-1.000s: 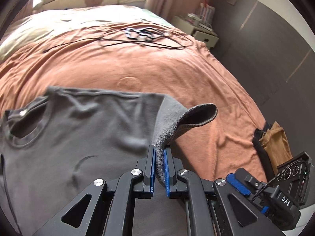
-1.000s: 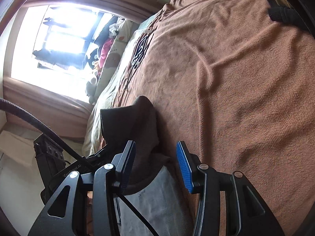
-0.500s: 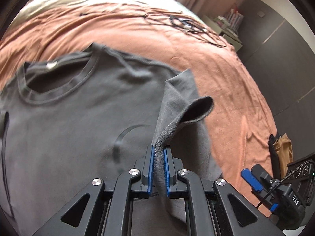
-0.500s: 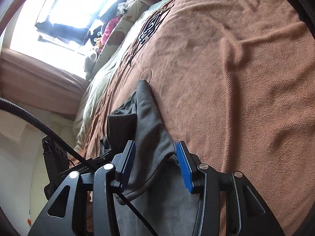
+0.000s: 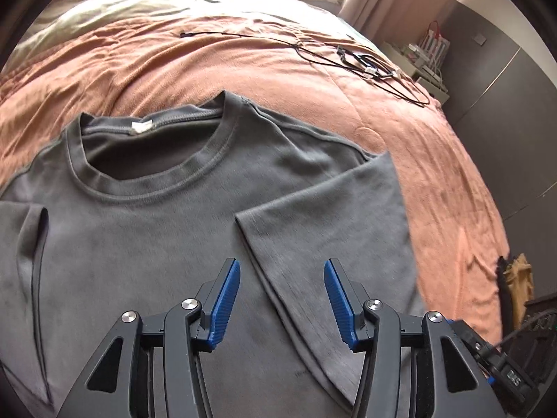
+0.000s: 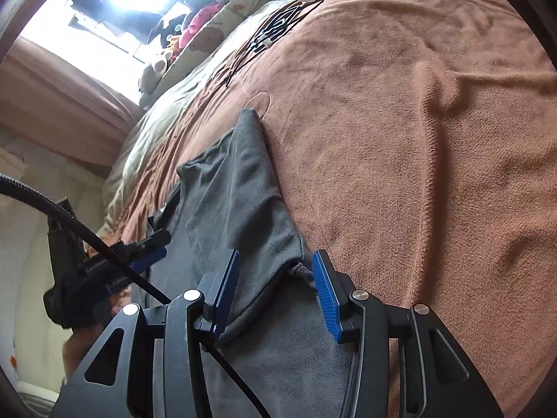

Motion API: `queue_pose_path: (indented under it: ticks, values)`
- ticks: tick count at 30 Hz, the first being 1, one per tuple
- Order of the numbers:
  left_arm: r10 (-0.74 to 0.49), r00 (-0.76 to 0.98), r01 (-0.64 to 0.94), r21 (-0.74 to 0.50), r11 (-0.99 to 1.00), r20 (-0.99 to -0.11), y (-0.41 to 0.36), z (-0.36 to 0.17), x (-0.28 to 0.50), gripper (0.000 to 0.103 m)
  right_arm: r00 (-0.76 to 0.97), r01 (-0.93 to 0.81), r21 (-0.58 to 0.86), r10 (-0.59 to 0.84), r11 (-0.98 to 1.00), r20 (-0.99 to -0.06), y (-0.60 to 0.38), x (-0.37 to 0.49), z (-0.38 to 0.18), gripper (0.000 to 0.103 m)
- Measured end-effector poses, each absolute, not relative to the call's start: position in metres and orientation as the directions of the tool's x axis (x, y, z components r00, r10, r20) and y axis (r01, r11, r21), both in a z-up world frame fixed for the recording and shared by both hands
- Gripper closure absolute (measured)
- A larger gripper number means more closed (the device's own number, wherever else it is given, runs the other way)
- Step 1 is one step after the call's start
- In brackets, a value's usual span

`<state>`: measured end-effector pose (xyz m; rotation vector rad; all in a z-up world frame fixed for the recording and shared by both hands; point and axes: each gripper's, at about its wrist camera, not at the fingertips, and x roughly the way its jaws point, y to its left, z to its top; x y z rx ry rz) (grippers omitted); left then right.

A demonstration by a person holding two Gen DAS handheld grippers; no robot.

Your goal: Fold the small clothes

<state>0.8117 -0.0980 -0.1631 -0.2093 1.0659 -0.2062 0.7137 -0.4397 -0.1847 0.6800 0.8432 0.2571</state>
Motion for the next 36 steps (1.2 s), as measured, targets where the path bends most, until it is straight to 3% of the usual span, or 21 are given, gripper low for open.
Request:
queue_pose_path:
  ticks: [9,11,15,22,29,36]
  values:
    - [-0.228,0.480,0.044,-0.237,0.971,-0.847,-0.091,-0.201,0.846,0.053,0.648,0.078,0.591,0.409,0.803,-0.643,-0.436,0.710,-0.186,0.062]
    - [-0.211,0.497,0.058,-0.210,0.976,-0.842,-0.095,-0.203,0.846,0.063,0.646,0.074,0.581,0.405,0.810,-0.647,-0.432,0.711,-0.184,0.062]
    - [-0.223,0.501,0.100,-0.200,0.975,-0.836,-0.100,-0.201,0.842,0.095,0.648,0.068,0.564,0.393,0.823,-0.652,-0.425,0.708,-0.183,0.062]
    - [-0.178,0.532,0.106,-0.143,0.984,-0.828,-0.089,-0.180,0.831,0.096,0.648,0.090,0.582,0.396,0.808,-0.650,-0.425,0.703,-0.185,0.062]
    - [-0.132,0.454,0.089,-0.103,0.991,-0.881,-0.087,-0.190,0.840,0.095,0.642,0.094,0.599,0.412,0.795,-0.647,-0.428,0.701,-0.184,0.062]
    - [-0.097,0.516,0.090,-0.059,0.994,-0.851,-0.100,-0.170,0.840,0.080,0.675,0.077,0.658,0.447,0.749,-0.588,-0.442,0.696,-0.178,0.062]
